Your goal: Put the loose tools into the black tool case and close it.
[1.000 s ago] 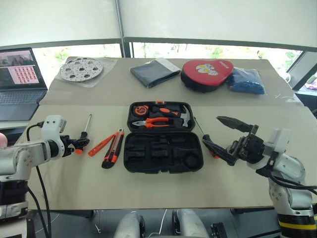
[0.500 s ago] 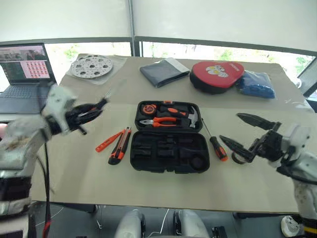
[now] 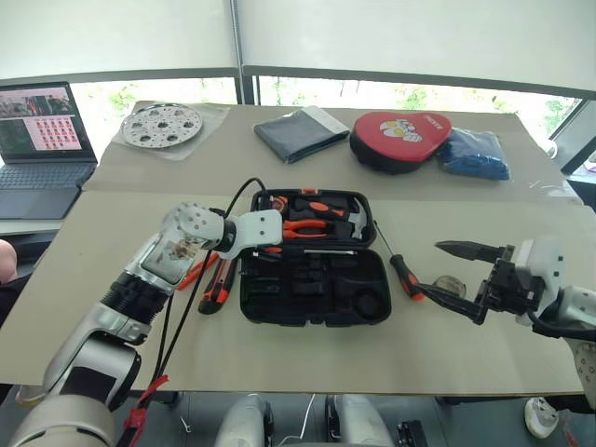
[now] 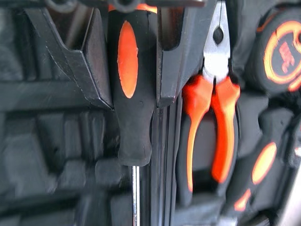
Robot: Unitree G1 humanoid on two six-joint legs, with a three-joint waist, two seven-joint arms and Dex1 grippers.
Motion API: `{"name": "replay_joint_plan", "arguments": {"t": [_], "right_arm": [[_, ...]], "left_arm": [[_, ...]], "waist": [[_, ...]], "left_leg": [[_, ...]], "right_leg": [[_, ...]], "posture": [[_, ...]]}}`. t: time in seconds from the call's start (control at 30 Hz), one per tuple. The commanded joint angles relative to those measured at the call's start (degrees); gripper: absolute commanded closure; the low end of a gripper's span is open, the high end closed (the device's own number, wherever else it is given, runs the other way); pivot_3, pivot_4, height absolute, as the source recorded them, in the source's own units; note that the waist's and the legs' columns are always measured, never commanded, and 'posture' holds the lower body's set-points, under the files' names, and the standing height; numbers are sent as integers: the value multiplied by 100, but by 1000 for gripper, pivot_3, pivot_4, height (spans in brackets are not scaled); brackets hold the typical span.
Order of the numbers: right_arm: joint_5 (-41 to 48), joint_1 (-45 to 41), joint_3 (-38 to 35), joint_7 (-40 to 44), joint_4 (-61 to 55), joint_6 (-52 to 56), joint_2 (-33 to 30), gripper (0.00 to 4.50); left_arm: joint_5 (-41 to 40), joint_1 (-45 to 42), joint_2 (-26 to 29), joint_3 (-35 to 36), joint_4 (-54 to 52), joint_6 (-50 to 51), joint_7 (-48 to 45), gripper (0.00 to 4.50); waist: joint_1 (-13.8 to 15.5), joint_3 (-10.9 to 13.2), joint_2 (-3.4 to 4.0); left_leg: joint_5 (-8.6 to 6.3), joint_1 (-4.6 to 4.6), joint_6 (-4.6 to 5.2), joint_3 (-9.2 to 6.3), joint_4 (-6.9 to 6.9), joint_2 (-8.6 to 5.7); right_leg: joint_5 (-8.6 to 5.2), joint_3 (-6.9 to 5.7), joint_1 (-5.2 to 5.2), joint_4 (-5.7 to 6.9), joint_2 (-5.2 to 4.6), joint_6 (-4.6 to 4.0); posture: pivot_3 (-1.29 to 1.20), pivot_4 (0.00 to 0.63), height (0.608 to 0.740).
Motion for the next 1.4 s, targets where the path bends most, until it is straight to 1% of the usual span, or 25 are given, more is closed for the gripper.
{"name": "replay_joint_plan", "arguments": {"t": [0.03,0.2,0.37,0.5,0.57,0.6,0.67,0.73,0.9,1.0,1.03,1.07,1.1,1.17,1.23,1.27,1.4], "right_arm": [[-3,107,-303,64,-42,-163,27,0],[-15,278,-376,125,5,-334,201,0],[-57,343,-387,227,144,-502,311,0],[-37,375,-401,307,235,-591,375,0],[-21,395,-403,347,261,-623,403,0],[-13,401,-403,360,269,-632,411,0],[30,409,-406,383,269,-628,444,0],[82,457,-403,410,226,-600,493,0],[205,602,-414,428,64,-495,595,0],[212,658,-410,392,-5,-492,622,0],[217,668,-410,377,-22,-491,630,0],[223,674,-414,358,-34,-490,643,0],[227,680,-422,332,-45,-495,663,0],[217,709,-428,215,-131,-519,733,0],[194,705,-423,90,-215,-540,803,0],[184,689,-422,32,-242,-540,832,0],[170,656,-386,-111,-326,-491,850,0]], "left_arm": [[215,-112,-102,-21,-24,4,19,3637],[364,55,-53,-140,-278,230,-230,3637],[468,205,-13,-211,-399,201,-347,3637],[610,145,-197,-111,-349,645,-8,3637],[559,102,-298,-17,-367,823,70,2638],[567,92,-318,3,-378,836,93,2380],[598,73,-321,30,-404,824,112,1674],[552,60,-316,85,-471,757,88,1059],[-9,106,-551,534,-725,644,140,1059],[-365,215,-741,931,-772,645,339,1815],[-491,255,-791,1050,-777,793,373,2284],[-576,301,-818,1140,-737,851,404,2587],[-665,374,-885,1276,-590,664,487,2890],[-837,626,-1076,1618,-36,273,773,3640],[-885,858,-1160,1701,276,90,835,4339],[-872,944,-1158,1654,330,69,782,4429],[-694,1144,-1176,1399,414,-33,800,4429]], "waist": [[0,0,0],[-1,0,0],[-1,0,1],[-1,-1,1],[0,-1,1],[8,-1,1],[16,0,1],[16,-1,1],[9,0,1],[3,-1,2],[3,-1,2],[-2,-1,2],[-10,-1,3],[-13,-2,4],[-18,-3,5],[-19,-3,5],[29,-3,5]], "left_leg": [[-3,-3,5,0,8,0],[-9,-5,16,0,26,-1],[-9,-2,15,-1,27,1],[-9,-1,15,-1,27,1],[-9,2,15,-1,27,0],[-9,1,16,-1,29,0],[-9,-1,16,-4,42,0],[-10,-4,17,-7,53,2],[-12,-4,21,-12,57,2],[-12,-5,21,-12,57,4],[-12,-4,20,-12,57,5],[-12,-4,20,-13,57,6],[-11,-3,19,-13,57,5],[-11,0,18,-13,56,6],[-10,3,17,-13,56,7],[-10,3,16,-13,56,7],[-10,-1,17,-14,59,6]], "right_leg": [[0,0,0,0,-1,3],[4,5,7,-1,-6,12],[4,5,7,2,-4,12],[4,5,9,2,-4,12],[4,6,13,3,-4,12],[4,5,13,3,-4,13],[4,4,14,10,-4,13],[4,3,14,14,-3,13],[6,6,18,17,-5,14],[6,7,17,16,-5,15],[6,7,17,17,-5,15],[6,6,17,17,-5,15],[6,6,17,17,-4,15],[6,7,18,19,-3,15],[6,7,19,22,-3,15],[7,7,18,23,-3,14],[7,3,19,22,-6,14]], "posture": [[0,150,740],[0,150,740],[0,150,740],[0,150,740],[0,150,740],[0,150,740],[0,150,740],[0,150,740],[0,150,740],[0,150,740],[0,150,740],[0,150,740],[0,150,740],[0,150,740],[0,150,740],[0,150,740],[0,150,740]]}}
